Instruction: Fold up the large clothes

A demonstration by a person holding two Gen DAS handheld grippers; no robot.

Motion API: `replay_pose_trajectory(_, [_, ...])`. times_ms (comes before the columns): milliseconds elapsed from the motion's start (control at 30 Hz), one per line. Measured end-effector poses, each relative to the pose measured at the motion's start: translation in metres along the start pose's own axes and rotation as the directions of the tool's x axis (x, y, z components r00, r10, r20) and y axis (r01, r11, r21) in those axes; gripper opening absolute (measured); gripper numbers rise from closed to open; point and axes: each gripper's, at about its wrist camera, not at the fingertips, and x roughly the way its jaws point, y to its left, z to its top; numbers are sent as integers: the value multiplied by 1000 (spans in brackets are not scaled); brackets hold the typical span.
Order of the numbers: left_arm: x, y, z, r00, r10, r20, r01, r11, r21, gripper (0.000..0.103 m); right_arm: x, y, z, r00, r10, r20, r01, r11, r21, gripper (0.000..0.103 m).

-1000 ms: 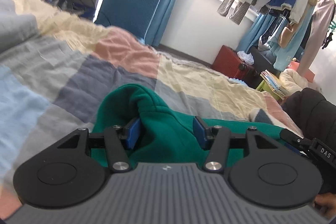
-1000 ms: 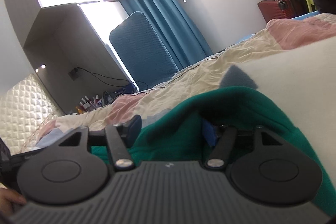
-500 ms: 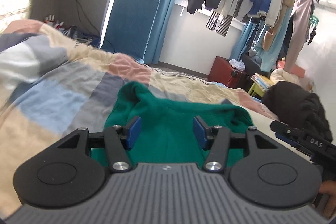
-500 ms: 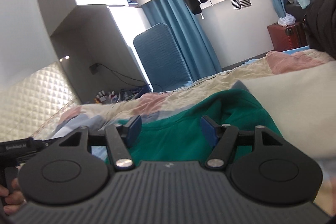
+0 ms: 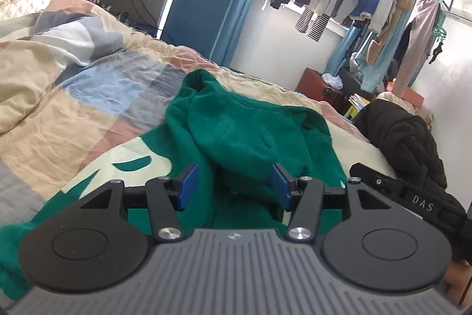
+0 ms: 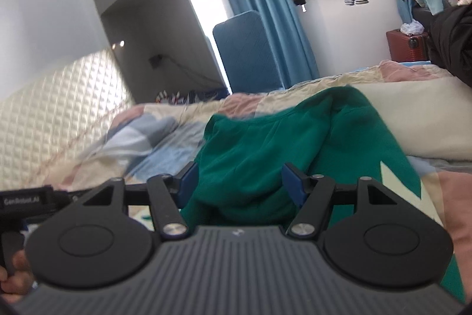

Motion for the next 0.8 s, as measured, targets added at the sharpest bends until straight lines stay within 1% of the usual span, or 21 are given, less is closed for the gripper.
replay_pose_trajectory(33, [0, 3, -1, 1000, -4, 0, 4, 1000, -6, 60, 2, 5, -1, 1000, -5, -8, 5, 1000, -18, 66])
replay_pose_trajectory(100, [0, 6, -5, 1000, -13, -5, 13, 1000, -10, 60, 13, 13, -5, 999, 1, -36, -2, 999, -47, 73])
replay_pose_trajectory(133, [5, 7, -2, 1000, -9, -7, 9, 1000, -9, 60, 20, 16, -7, 999, -1, -52, -2, 999, -54, 81])
replay_pose_trajectory(167, [7, 9, -4, 1000, -3, -9, 3, 1000, -6, 60, 27, 19, -10, 998, -5, -65, 1, 998, -56, 84])
replay_pose_trajectory(300, [23, 21, -8, 999, -3, -41, 3, 1000, -17, 60, 64, 28, -19, 992, -51, -112, 41, 995, -89, 84])
replay_pose_trajectory(367, [30, 25, -7, 999, -1, -45, 0, 1000, -14, 60, 85, 30, -25, 987, -57, -150, 42, 994, -100, 84])
replay_pose_trajectory(400, [31, 27, -7, 999, -3, -42, 3, 1000, -6, 60, 96, 30, -26, 984, -77, -163, 61, 993, -102, 84])
replay_pose_trajectory(467, [39, 32, -7, 999, -1, -44, 1, 1000, 0, 60, 117, 26, -29, 974, -128, -187, 117, 991, -70, 84])
replay_pose_trajectory(567, [53, 44, -7, 998, -8, -57, 6, 1000, -28, 60, 144, 17, -33, 963, -158, -217, 158, 987, -21, 83])
replay_pose_trajectory(633, [63, 54, -6, 998, 1, -65, -4, 999, -43, 60, 160, 13, -37, 955, -182, -234, 181, 983, -27, 83])
replay_pose_trajectory(700, [72, 61, -8, 997, 17, -74, -20, 999, -42, 60, 176, 13, -40, 948, -197, -248, 189, 980, -56, 83])
replay_pose_trajectory(733, [77, 64, -8, 997, 23, -79, -26, 999, -40, 60, 183, 13, -41, 946, -204, -253, 191, 979, -74, 76])
replay_pose_trajectory(767, [81, 67, -8, 996, 27, -83, -30, 999, -41, 60, 190, 14, -41, 940, -217, -262, 200, 976, -90, 65])
replay_pose_trajectory(800, [85, 70, -8, 996, 28, -87, -32, 998, -45, 60, 198, 14, -39, 933, -228, -279, 209, 973, -98, 58])
